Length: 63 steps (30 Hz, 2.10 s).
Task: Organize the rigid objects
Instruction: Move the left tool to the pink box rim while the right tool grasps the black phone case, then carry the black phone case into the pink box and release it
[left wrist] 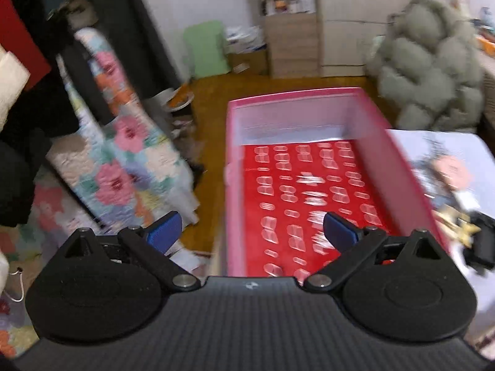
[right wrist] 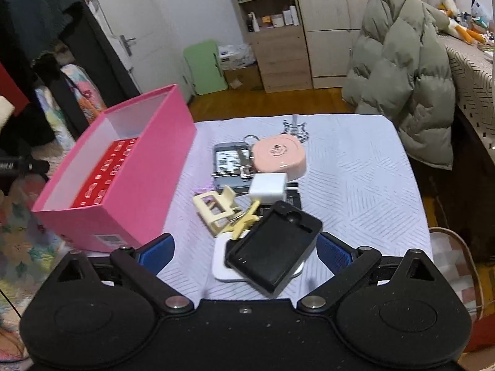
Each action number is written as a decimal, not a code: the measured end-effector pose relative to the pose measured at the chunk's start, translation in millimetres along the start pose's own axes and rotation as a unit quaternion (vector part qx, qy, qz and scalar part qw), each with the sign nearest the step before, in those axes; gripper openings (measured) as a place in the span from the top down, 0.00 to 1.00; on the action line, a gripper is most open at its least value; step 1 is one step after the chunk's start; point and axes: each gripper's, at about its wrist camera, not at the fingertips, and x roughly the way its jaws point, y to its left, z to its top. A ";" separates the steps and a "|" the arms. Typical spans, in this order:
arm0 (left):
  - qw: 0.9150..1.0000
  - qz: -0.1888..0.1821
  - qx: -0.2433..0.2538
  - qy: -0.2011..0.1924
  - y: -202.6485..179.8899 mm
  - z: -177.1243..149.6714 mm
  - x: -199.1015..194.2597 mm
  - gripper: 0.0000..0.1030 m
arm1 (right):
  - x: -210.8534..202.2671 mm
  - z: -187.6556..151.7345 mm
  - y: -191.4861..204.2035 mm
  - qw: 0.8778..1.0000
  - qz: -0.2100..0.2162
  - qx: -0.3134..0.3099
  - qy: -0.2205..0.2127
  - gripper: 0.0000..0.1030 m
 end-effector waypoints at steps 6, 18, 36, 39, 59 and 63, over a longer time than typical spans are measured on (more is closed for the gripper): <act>0.999 -0.001 -0.012 0.052 25.3 23.6 67.1 0.26 | 9.5 6.1 -5.4 1.000 -0.023 -0.007 0.002 0.03; 1.000 -0.022 0.007 0.012 12.9 0.6 98.9 0.97 | 32.6 6.8 -12.9 0.999 -0.025 0.005 0.033 0.07; 0.998 -0.056 -0.007 -0.032 -5.6 -36.4 39.0 0.98 | 35.3 -4.1 -28.1 0.997 0.000 0.054 0.051 0.10; 0.997 -0.059 -0.031 -0.031 -9.1 -41.4 29.6 0.98 | 49.3 -3.2 -27.4 0.996 -0.009 0.069 0.063 0.10; 0.994 -0.072 -0.050 -0.068 -2.3 -53.7 35.8 0.98 | 81.6 12.5 -27.0 0.996 -0.042 0.030 0.076 0.28; 0.995 -0.065 -0.039 -0.070 -6.6 -53.6 35.2 0.99 | 77.0 12.7 -27.9 0.997 -0.036 0.039 0.063 0.30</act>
